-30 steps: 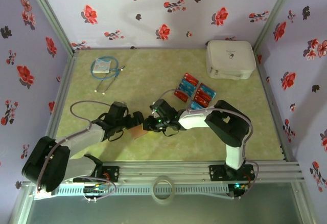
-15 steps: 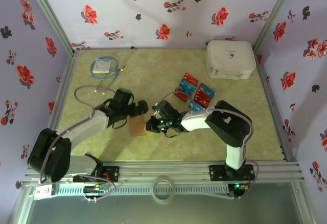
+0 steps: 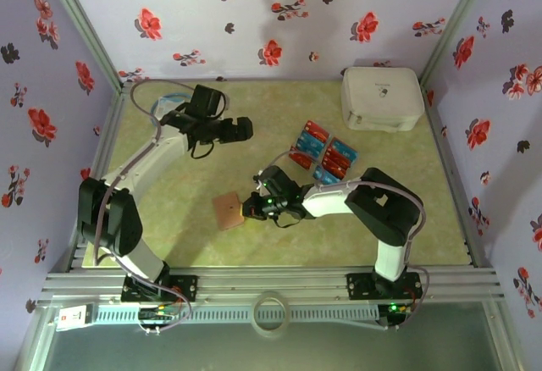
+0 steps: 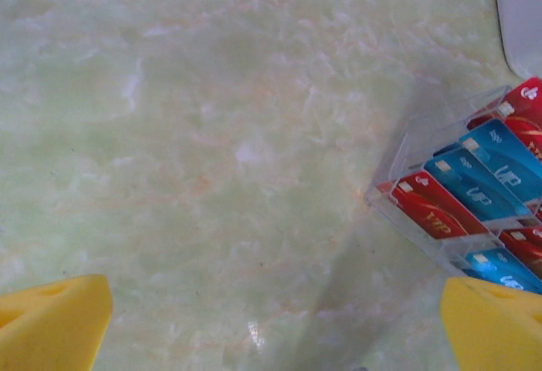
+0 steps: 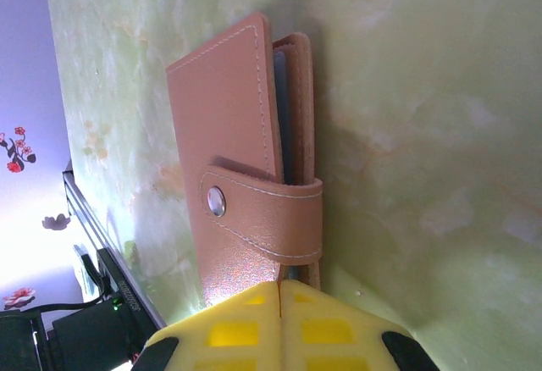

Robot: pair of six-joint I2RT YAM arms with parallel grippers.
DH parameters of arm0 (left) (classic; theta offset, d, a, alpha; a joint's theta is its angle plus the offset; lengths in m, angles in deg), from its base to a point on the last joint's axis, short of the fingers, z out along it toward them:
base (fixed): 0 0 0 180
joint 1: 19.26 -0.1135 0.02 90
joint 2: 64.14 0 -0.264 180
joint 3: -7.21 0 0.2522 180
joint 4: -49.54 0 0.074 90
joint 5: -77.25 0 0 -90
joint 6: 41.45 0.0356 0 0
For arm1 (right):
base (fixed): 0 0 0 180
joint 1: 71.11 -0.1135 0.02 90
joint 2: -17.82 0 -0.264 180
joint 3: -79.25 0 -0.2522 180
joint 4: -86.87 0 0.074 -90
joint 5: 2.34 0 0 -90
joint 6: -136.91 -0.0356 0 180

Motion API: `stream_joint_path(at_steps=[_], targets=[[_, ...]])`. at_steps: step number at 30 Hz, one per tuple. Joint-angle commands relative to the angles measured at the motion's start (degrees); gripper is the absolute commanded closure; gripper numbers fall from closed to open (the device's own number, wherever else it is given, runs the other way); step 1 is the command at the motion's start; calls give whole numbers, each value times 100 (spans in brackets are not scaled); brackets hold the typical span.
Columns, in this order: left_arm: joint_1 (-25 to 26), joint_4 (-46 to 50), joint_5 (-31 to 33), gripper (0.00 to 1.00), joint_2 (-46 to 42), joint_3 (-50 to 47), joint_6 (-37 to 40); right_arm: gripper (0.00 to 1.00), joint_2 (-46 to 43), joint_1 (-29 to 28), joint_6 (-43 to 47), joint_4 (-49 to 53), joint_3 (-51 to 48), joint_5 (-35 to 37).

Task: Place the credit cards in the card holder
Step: Pick up the card holder from the bottom-center of the table, then pass the card holder.

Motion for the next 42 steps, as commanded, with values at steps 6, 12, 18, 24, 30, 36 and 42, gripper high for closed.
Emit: stream_joint_path(at_steps=[6, 12, 18, 24, 30, 36, 42], targets=[[-184, -728, -529, 0, -276, -1183, -596, 100, -897, 175, 195, 450, -151, 203], [-253, -1531, -609, 0, -744, -2100, -1091, 100, -1350, 399, 456, 960, -90, 245], [-333, -2065, -651, 0, -1141, -2747, -1497, 100, -1809, 695, 671, 1329, -72, 228], [-351, -3038, -918, 0, -1402, -3341, -2239, 100, -2273, 1038, 734, 1480, -85, 206], [-348, -4161, -1326, 0, -1325, -3529, -3134, 100, -2605, 1360, 498, 1255, 51, 78], [-337, -5130, -1485, 0, -1227, -3600, -3929, 100, -2736, 1462, 311, 1043, 361, 38], [-190, -5733, -1556, 0, -1048, -3521, -4392, 100, -2652, 1462, 44, 658, 550, -38]])
